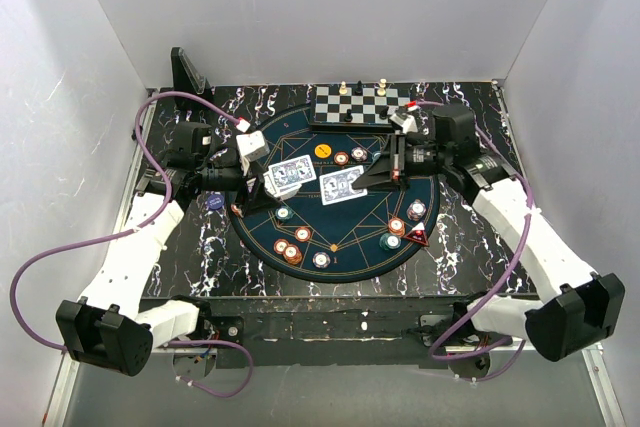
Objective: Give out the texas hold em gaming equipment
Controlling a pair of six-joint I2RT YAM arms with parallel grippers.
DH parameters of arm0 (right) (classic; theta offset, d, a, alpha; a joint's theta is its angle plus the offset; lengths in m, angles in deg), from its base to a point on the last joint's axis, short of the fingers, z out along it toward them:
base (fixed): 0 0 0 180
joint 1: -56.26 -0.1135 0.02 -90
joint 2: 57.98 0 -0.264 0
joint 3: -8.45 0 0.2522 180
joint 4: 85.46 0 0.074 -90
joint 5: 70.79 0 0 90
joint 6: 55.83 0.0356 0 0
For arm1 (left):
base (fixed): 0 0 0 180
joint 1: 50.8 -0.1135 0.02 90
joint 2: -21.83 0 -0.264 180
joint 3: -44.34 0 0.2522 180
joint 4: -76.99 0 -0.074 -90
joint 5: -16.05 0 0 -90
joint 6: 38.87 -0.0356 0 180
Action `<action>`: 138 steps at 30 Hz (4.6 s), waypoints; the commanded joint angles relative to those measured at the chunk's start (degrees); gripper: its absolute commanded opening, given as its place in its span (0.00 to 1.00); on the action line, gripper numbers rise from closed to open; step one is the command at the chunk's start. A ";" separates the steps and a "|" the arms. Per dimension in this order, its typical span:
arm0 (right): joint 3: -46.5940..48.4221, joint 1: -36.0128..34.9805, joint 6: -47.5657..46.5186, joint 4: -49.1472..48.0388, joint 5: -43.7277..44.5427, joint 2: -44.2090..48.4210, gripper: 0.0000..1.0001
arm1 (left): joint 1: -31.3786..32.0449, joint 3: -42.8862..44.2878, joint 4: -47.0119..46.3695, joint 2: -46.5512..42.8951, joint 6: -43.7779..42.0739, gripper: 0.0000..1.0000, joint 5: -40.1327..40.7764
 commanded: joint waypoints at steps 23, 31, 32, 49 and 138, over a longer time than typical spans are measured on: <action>63.40 1.70 3.76 -1.18 18.67 -75.16 0.01 | -0.68 4.37 2.34 -1.00 -1.09 0.00 -2.03; 58.32 -0.41 6.40 -3.73 21.23 -76.32 0.01 | -0.68 5.17 2.34 -0.56 -1.27 0.00 -2.56; 57.35 -0.76 6.58 -3.82 21.67 -75.97 0.01 | -0.60 5.17 2.34 -0.74 -1.36 0.00 -2.47; 42.69 -0.67 1.05 -0.12 20.80 -54.64 0.76 | -0.51 1.12 4.80 -3.20 -3.99 0.00 -1.68; -8.14 2.49 -14.24 2.41 9.89 -11.17 0.09 | -0.60 1.83 4.89 -3.91 -4.61 0.00 -2.29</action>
